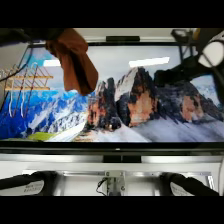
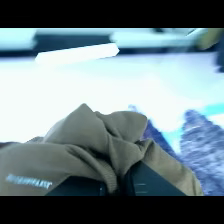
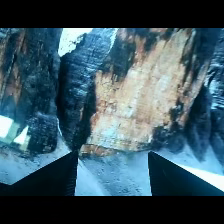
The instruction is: Fold the shirts.
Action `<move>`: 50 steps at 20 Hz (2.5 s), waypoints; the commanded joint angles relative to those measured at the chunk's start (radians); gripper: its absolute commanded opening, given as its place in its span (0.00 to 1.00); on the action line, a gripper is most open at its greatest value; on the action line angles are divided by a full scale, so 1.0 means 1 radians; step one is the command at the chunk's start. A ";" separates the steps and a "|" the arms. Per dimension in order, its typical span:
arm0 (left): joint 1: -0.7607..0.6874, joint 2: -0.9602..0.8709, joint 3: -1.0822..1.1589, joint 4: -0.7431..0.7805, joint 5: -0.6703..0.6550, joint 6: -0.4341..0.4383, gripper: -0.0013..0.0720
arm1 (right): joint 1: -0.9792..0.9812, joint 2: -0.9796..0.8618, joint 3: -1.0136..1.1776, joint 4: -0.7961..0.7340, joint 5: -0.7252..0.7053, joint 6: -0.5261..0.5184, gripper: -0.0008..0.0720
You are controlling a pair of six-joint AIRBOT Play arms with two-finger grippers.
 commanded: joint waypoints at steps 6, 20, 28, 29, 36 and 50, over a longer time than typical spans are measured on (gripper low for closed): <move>-0.489 0.094 -0.174 0.146 -0.090 -0.096 0.06 | 0.000 0.346 -0.001 -0.105 0.184 0.116 0.77; -0.203 -0.029 -0.444 0.323 -0.556 -0.214 1.00 | -0.001 0.095 -0.005 -0.146 0.310 -0.037 0.96; -0.290 0.062 -1.130 -0.226 -0.021 -0.148 1.00 | 0.000 -0.115 -0.333 0.087 0.144 -0.065 0.95; -0.335 0.051 -1.158 -0.262 0.046 -0.142 1.00 | 0.000 -0.115 -0.382 0.092 0.118 -0.064 0.95; -0.496 -0.079 -1.162 -0.377 0.271 -0.138 0.98 | 0.015 -0.115 -0.527 0.148 0.074 -0.123 0.95; -0.480 -0.071 -1.163 -0.462 0.280 -0.014 0.06 | 0.015 -0.116 -0.737 0.292 -0.194 -0.105 0.95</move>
